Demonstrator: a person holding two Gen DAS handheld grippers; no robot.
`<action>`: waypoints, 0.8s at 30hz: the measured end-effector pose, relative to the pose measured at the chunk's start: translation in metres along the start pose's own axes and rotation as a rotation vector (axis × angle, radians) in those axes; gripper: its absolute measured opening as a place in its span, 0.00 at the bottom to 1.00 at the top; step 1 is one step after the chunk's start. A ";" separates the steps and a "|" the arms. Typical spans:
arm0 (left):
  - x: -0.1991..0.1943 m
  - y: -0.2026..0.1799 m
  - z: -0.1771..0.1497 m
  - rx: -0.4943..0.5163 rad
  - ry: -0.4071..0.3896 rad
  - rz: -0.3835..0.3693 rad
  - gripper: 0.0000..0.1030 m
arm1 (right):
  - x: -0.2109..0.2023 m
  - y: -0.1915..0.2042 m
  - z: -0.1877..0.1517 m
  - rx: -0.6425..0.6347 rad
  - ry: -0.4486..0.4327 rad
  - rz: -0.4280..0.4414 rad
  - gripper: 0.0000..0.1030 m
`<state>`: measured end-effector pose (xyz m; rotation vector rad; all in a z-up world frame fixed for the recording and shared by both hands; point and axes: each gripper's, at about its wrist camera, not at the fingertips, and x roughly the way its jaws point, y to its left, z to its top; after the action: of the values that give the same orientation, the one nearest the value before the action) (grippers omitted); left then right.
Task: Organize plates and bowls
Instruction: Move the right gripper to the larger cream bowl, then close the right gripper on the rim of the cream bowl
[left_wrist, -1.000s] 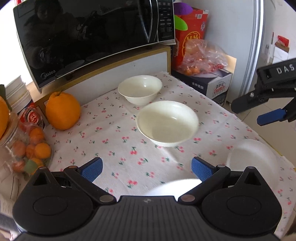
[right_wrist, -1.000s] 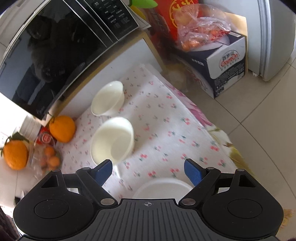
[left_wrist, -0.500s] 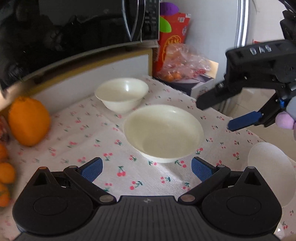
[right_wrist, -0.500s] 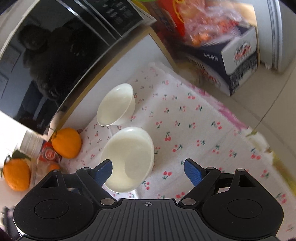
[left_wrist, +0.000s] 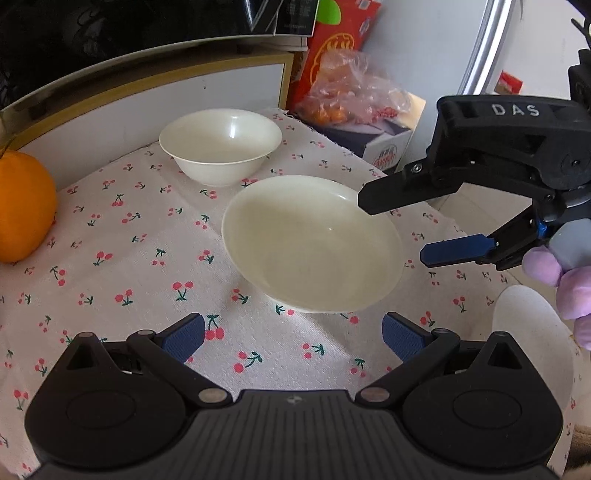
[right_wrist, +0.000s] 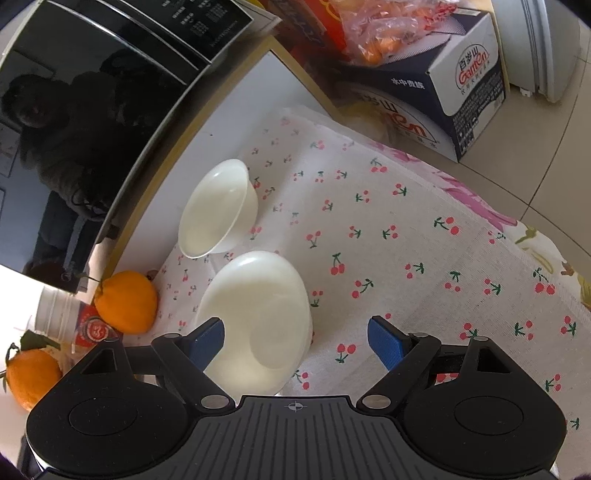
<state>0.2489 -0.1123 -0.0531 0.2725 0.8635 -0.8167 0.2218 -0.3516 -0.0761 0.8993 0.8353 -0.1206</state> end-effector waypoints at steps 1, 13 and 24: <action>0.000 0.000 0.001 0.011 0.002 0.010 0.99 | 0.001 -0.001 0.000 0.006 0.000 -0.001 0.84; 0.011 -0.013 0.006 0.209 -0.031 0.119 0.99 | 0.003 0.004 -0.003 -0.004 -0.031 0.021 0.84; 0.018 -0.020 0.008 0.295 -0.035 0.136 0.91 | 0.009 0.002 -0.007 -0.005 -0.038 -0.002 0.44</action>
<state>0.2458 -0.1389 -0.0598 0.5688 0.6822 -0.8178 0.2248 -0.3428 -0.0839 0.8884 0.8016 -0.1369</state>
